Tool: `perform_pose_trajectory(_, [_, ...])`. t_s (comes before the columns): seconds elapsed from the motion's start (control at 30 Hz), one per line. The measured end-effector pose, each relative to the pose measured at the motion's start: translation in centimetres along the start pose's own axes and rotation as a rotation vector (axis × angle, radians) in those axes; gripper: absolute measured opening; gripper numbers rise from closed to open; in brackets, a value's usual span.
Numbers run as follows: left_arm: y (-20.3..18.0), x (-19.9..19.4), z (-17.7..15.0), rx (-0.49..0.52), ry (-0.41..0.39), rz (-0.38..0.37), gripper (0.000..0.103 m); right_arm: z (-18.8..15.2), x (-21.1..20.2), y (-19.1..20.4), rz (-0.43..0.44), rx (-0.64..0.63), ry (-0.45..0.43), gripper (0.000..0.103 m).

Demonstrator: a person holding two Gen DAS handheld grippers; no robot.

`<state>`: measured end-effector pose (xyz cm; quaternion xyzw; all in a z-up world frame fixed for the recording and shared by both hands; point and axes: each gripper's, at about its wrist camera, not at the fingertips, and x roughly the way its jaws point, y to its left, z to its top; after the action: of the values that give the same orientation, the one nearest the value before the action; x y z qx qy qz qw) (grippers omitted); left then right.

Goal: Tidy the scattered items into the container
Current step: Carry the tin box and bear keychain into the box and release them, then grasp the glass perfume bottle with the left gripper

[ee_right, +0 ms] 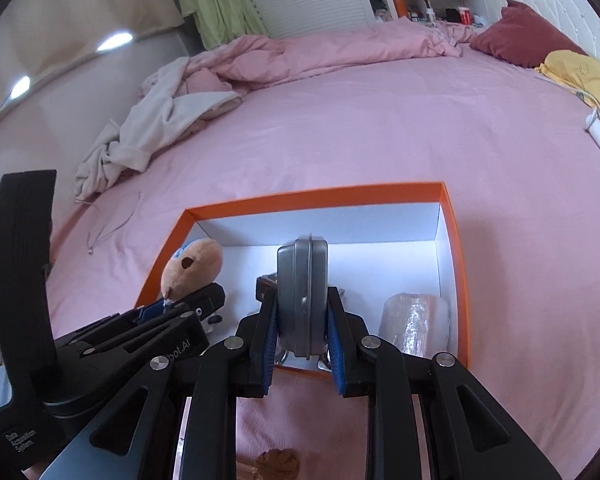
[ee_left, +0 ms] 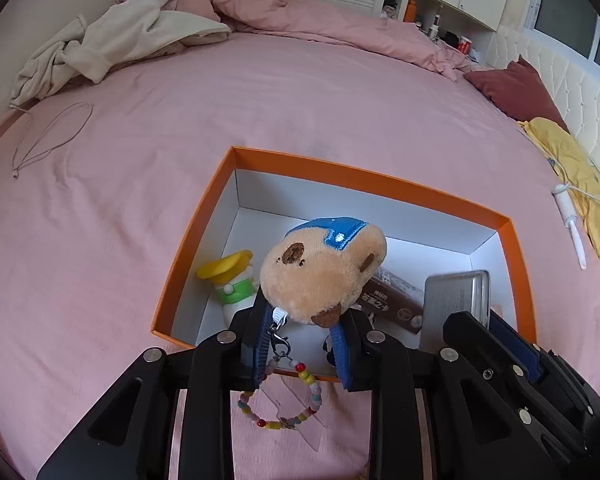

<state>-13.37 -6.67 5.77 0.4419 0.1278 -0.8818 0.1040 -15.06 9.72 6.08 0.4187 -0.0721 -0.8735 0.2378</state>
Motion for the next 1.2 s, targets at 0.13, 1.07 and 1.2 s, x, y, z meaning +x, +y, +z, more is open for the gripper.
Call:
perform_pose_trajectory(0.13, [0.6,-1.0,0.1,-0.074,-0.058,-0.013,0.068,-0.3,-0.8,-1.3,-0.031,0.068,-0.034,0.044])
perform_pose_trajectory(1.07, [5.1,-3.5,-11.1,-0.242,0.009,0.049,0.083,-11.2,-5.2,-4.8,-0.258,0.128,-0.013,0.08])
perform_pose_trajectory(1.2, [3.5,-2.8,-12.2,-0.142,-0.053,0.044,0.103,-11.6,-3.4,-2.4,-0.323,-0.055,0.06,0.103])
